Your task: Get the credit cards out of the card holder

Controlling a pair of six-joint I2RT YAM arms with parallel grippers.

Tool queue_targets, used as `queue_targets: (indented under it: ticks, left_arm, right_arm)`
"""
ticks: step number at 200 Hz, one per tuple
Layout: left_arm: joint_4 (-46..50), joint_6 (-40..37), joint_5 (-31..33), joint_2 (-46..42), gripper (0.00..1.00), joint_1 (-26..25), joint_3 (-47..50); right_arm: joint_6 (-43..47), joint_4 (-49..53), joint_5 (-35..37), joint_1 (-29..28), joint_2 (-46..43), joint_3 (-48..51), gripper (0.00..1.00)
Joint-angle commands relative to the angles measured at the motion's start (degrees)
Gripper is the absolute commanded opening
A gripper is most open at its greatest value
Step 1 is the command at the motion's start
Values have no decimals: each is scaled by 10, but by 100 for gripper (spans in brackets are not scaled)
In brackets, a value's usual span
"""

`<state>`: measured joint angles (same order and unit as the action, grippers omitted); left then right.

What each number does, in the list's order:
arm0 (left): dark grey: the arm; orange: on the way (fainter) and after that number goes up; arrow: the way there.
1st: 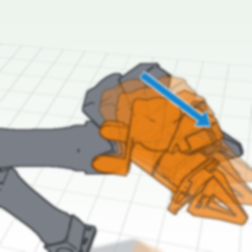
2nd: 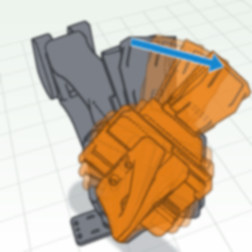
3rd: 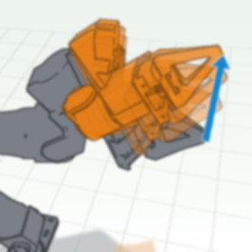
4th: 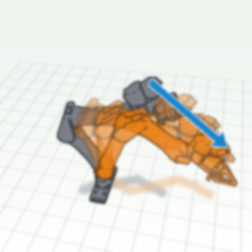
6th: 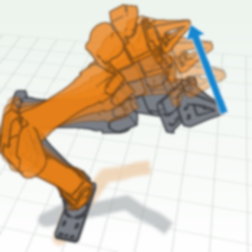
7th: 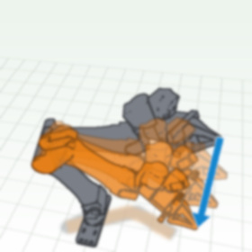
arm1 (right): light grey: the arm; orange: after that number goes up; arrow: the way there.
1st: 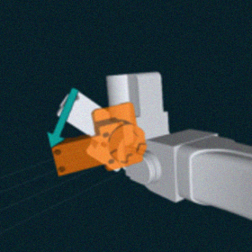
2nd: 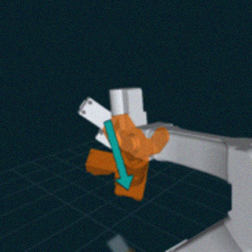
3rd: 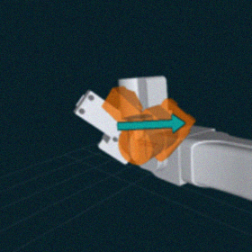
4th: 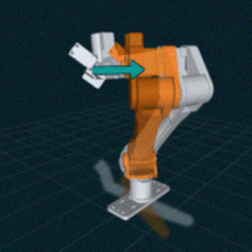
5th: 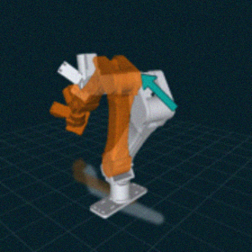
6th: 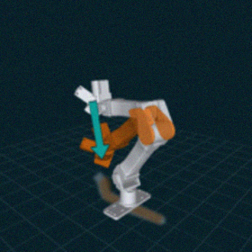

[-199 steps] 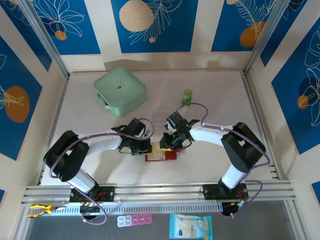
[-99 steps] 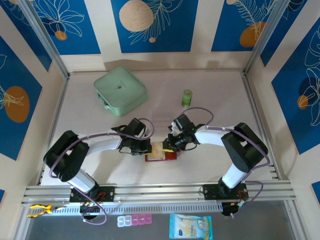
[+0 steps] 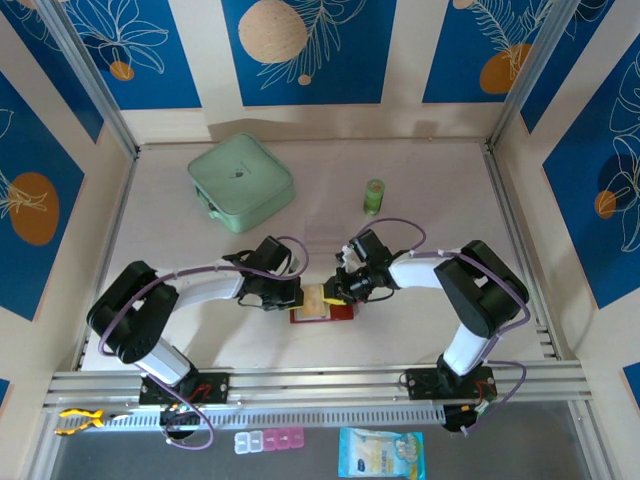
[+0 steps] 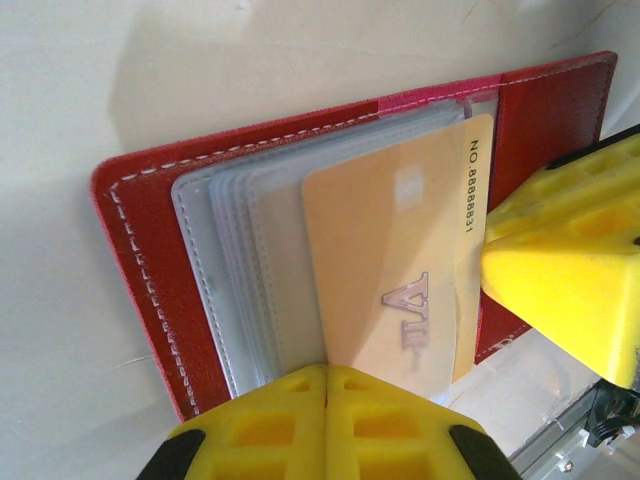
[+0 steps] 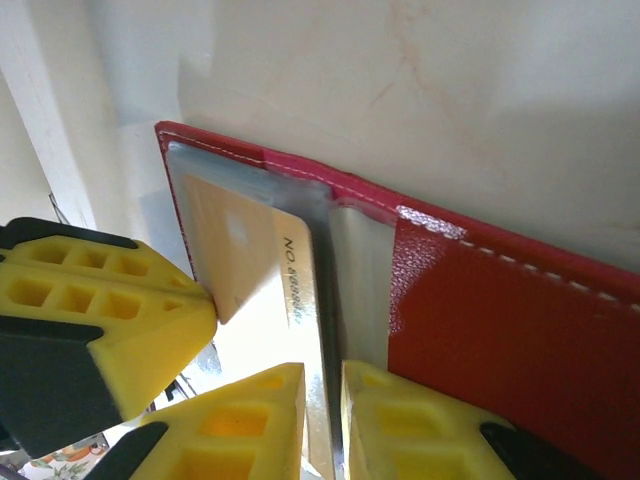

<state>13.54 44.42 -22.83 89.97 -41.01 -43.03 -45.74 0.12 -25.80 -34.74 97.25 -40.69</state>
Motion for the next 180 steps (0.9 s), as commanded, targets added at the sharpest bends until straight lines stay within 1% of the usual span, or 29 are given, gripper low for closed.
queue_targets:
  ticks: [1, 25, 62, 117, 180]
  left_arm:
    - [26, -12, 13, 6, 0, -4, -1]
    - [25, -12, 13, 9, 0, -4, -2]
    - [25, -12, 12, 11, 0, -4, -3]
    - [26, -13, 12, 13, 0, -4, -4]
    - [32, -14, 15, 14, 0, -4, -5]
  right_arm:
    - [-7, -13, -24, 2, 12, 7, 18]
    - [-9, -24, -42, 1, 21, 5, 18]
    - [-11, -32, -47, 2, 19, 5, 18]
    - [-8, -35, -46, 6, 17, 11, 12]
    - [7, -23, -43, 35, -7, 30, 9]
